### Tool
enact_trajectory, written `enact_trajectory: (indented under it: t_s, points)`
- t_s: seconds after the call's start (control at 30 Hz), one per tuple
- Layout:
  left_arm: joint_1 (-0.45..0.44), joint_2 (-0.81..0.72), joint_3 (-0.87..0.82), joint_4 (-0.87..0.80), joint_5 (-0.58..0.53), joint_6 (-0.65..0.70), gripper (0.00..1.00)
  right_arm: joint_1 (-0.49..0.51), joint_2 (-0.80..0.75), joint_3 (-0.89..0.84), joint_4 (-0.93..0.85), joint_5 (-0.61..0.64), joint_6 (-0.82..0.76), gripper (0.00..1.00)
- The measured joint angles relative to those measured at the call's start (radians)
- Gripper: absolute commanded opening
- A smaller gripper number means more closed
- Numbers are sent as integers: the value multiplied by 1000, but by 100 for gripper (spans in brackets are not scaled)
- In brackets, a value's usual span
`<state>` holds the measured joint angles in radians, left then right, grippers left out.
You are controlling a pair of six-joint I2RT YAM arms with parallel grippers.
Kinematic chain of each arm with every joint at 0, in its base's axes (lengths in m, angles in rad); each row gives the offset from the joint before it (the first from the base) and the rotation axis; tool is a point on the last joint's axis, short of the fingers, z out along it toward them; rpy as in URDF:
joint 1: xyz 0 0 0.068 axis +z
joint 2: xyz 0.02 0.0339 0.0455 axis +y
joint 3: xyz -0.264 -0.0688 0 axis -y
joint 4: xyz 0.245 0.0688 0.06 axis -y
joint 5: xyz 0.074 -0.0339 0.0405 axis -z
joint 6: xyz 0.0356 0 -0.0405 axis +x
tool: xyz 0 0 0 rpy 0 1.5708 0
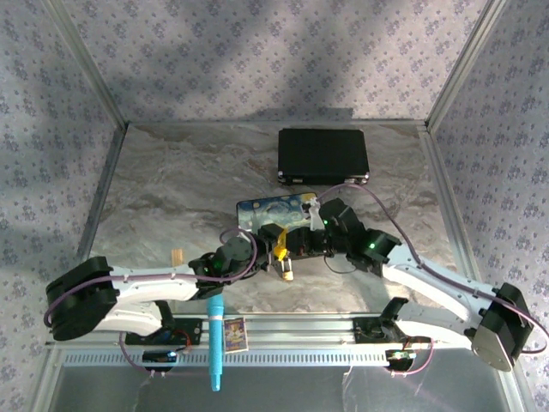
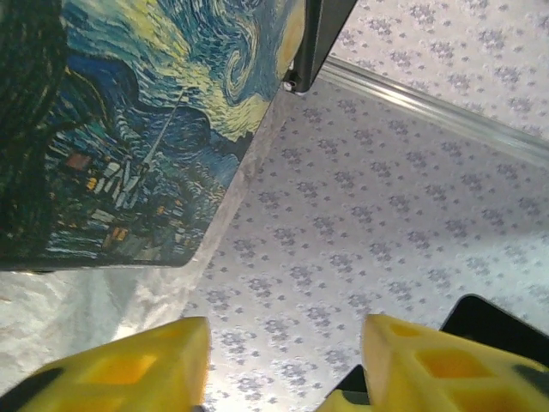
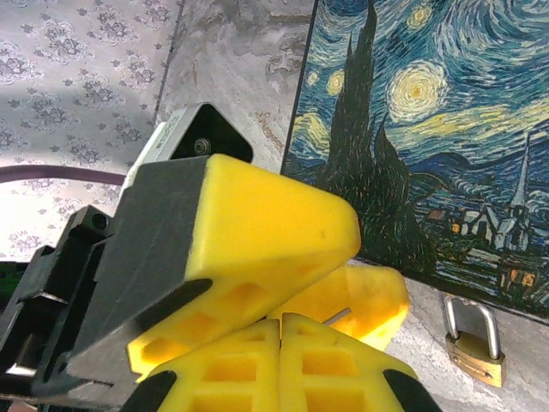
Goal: Unlock the padlock with the key
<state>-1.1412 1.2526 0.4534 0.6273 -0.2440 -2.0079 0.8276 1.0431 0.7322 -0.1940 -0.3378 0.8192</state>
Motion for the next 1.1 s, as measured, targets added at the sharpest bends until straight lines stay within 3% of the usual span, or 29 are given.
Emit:
enact_trajectory:
  t_s: [0.33, 0.47, 0.5, 0.57, 0.63, 0.67, 0.7, 0.9, 1.1]
  points:
    - [2, -43, 0, -94, 4, 27, 3, -45, -19, -17, -7, -19, 3, 0]
    - [5, -82, 0, -130, -3, 51, 0, -49, -21, -21, -4, -35, 3, 0]
    - [5, -87, 0, -136, -6, 61, 0, -49, -21, -23, 2, -39, 3, 7]
    - [6, -97, 0, -146, -15, 92, 0, -50, -21, -31, 14, -45, 5, 48]
    - [9, -112, 0, -160, -32, 143, 0, -57, -25, -43, 32, -44, 5, 77]
    - [13, -122, 0, -166, -44, 183, 0, -65, -32, -58, 53, -44, 8, 89]
    - [17, -135, 0, -171, -58, 227, 0, -76, -45, -76, 84, -43, 17, 91]
    - [30, -264, 2, -170, -147, 540, 0, -127, -55, -142, 380, -88, 99, 82]
    - [90, -329, -10, -12, -102, 717, 0, -124, 63, -147, 718, -184, 214, 68]
